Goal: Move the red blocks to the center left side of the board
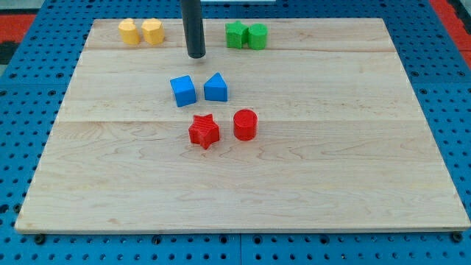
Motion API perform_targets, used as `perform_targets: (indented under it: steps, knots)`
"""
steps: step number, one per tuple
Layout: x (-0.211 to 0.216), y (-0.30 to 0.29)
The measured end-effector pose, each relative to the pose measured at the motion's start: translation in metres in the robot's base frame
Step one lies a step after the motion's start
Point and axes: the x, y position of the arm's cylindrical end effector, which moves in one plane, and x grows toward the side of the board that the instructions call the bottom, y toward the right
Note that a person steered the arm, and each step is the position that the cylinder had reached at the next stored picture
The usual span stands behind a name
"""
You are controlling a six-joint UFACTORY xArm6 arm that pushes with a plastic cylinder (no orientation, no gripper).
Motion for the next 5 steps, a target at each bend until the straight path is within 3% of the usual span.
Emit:
perform_targets:
  steps: [2, 3, 4, 5]
  knots:
    - [0.066, 0.148]
    - [0.138, 0.173]
    - [0.208, 0.120]
    - [0.227, 0.035]
